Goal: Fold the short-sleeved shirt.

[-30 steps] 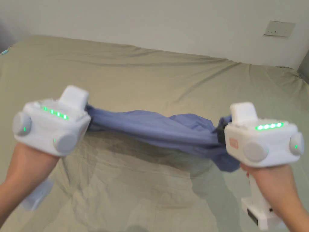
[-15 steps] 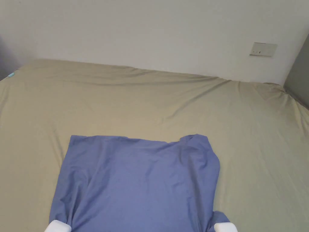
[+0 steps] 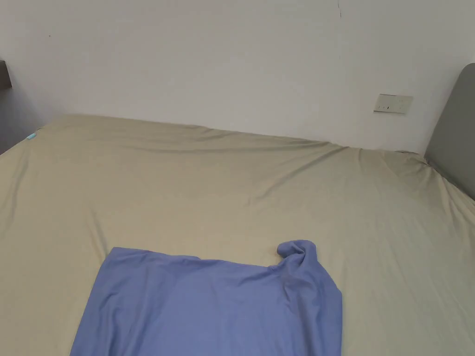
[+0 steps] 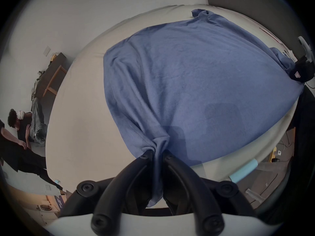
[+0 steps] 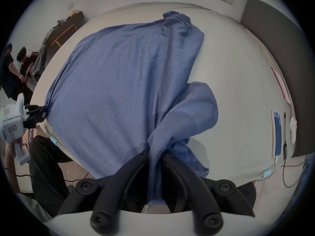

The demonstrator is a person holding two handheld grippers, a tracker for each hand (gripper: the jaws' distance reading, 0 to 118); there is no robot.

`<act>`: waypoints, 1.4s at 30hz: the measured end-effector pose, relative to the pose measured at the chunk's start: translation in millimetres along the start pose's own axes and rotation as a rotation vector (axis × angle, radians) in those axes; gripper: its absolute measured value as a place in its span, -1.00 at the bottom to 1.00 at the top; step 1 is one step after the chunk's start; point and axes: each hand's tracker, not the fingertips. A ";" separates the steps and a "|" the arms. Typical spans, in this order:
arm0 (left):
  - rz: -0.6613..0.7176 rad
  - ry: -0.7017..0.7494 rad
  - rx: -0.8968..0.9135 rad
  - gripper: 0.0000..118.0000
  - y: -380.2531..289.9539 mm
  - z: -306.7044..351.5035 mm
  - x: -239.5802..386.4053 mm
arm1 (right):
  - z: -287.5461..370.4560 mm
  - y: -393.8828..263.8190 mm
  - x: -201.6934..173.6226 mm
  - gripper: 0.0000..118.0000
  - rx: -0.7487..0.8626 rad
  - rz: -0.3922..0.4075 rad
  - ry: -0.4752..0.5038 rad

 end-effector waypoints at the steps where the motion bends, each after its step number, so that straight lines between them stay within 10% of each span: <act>1: 0.009 -0.002 0.002 -0.86 -2.7 -0.3 0.7 | -1.1 -4.4 0.5 -0.80 -0.003 -0.011 0.006; 5: 0.075 -0.010 0.014 -0.84 -3.9 -3.0 -0.2 | -7.9 -5.6 -1.8 -0.66 0.008 -0.015 -0.002; 9: 0.128 -0.013 0.078 -0.45 10.5 7.3 -8.8 | 1.0 15.4 -1.3 -0.03 0.058 0.025 -0.056; 11: 0.171 -0.024 0.145 0.61 27.4 20.1 -19.1 | 22.3 34.8 2.4 0.74 0.168 0.021 -0.059; 19: 0.357 0.032 0.777 0.75 118.4 148.3 -51.7 | 172.4 116.3 -38.1 0.78 0.777 0.138 -0.144; 23: 0.406 0.104 1.040 0.25 152.4 220.4 -48.0 | 229.2 129.6 -75.5 0.50 1.016 0.149 -0.214; 25: 0.368 0.184 1.100 -0.46 163.6 241.1 -39.9 | 242.3 130.2 -89.9 -0.10 1.093 0.160 -0.232; 28: 0.343 0.251 1.141 -0.88 171.7 251.2 -27.2 | 249.1 130.2 -104.4 -0.92 1.165 0.178 -0.269; 42: 0.322 0.178 0.899 -1.00 207.0 160.1 -35.1 | 181.5 166.9 -98.2 -0.98 1.035 0.215 -0.248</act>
